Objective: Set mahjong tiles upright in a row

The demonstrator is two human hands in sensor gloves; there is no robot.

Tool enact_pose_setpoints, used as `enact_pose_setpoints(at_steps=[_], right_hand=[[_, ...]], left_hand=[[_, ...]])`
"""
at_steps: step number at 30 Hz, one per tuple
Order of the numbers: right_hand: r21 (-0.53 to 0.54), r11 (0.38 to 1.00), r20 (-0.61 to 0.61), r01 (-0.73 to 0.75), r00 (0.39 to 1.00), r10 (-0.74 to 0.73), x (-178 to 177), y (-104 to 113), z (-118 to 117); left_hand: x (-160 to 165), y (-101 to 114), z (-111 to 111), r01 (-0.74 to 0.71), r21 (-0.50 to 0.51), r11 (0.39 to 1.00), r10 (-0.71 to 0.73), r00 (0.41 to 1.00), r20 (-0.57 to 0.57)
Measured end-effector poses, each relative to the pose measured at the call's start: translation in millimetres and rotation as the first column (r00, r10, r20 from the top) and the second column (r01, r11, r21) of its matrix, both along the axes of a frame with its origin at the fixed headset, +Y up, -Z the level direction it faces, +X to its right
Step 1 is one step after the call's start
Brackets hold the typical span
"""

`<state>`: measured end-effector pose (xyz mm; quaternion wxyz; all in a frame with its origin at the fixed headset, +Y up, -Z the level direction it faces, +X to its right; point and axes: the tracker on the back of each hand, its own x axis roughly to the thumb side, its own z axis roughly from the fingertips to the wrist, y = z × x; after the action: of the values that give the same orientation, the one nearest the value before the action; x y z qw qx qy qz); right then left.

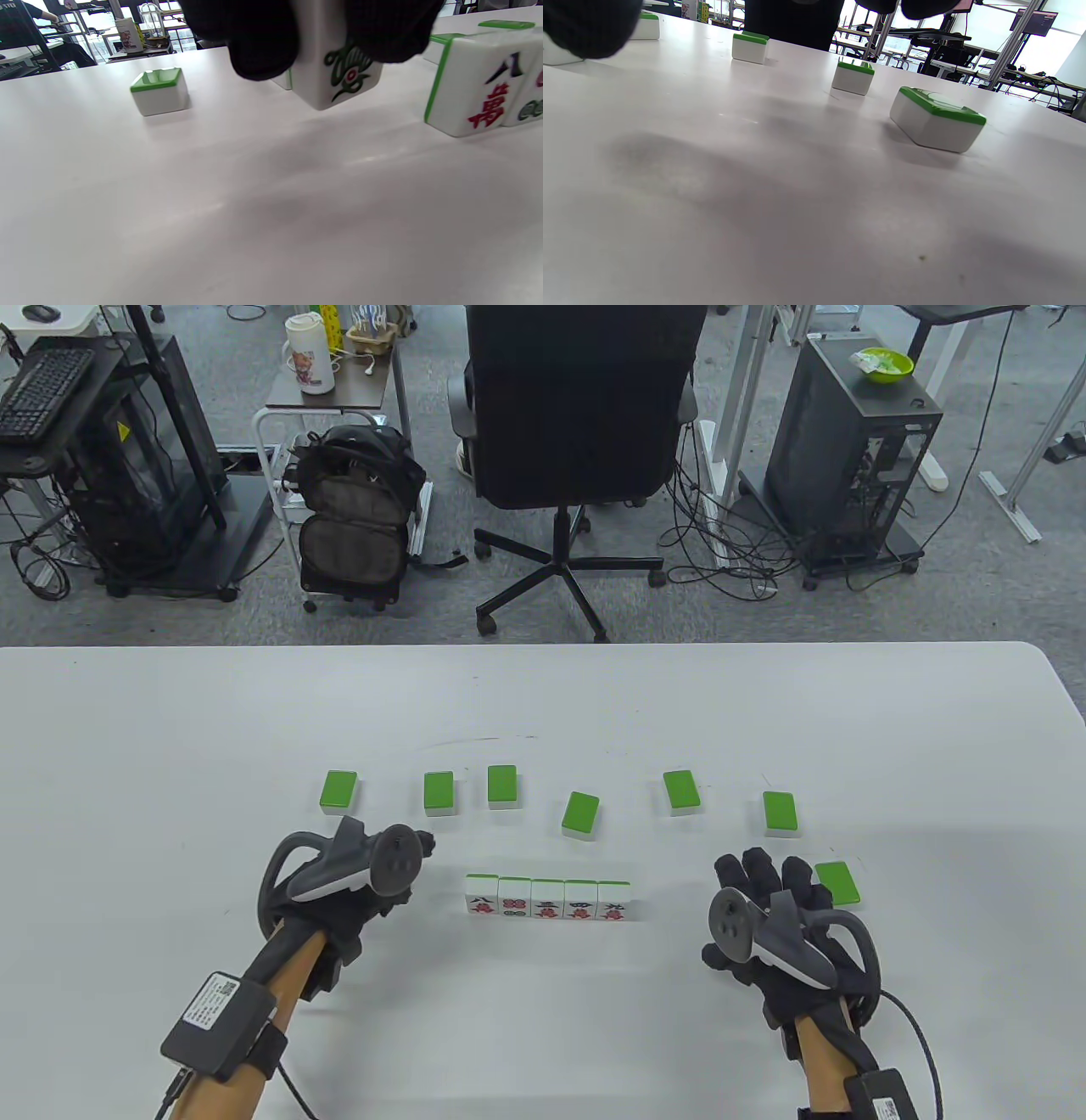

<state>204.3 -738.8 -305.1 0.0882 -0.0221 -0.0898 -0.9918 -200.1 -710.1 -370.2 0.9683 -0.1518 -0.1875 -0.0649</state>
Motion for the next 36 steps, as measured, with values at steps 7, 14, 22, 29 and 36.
enact_pose_setpoints(at_steps=[7, 14, 22, 29, 36], right_hand=[[0.001, 1.0, -0.005, -0.002, 1.0, 0.002, 0, 0, 0], [0.003, 1.0, -0.007, -0.001, 1.0, 0.001, 0, 0, 0], [0.002, 1.0, -0.006, -0.002, 1.0, 0.002, -1, 0, 1], [0.002, 1.0, -0.007, 0.006, 1.0, -0.006, 0, 1, 1], [0.004, 1.0, -0.018, 0.007, 1.0, -0.007, -2, 0, 2]], left_hand=[[35, -12, -4, 0.031, -0.052, 0.998, -0.027, 0.997, 0.069], [47, -22, -7, 0.081, -0.064, 0.995, -0.076, 0.994, 0.082], [45, -28, -9, 0.052, -0.1, 0.994, -0.046, 0.997, 0.06], [37, -15, 2, 0.061, -0.138, 0.989, -0.06, 0.998, 0.011], [-11, 3, 42, 0.13, 0.13, 0.983, -0.11, 0.982, -0.151]])
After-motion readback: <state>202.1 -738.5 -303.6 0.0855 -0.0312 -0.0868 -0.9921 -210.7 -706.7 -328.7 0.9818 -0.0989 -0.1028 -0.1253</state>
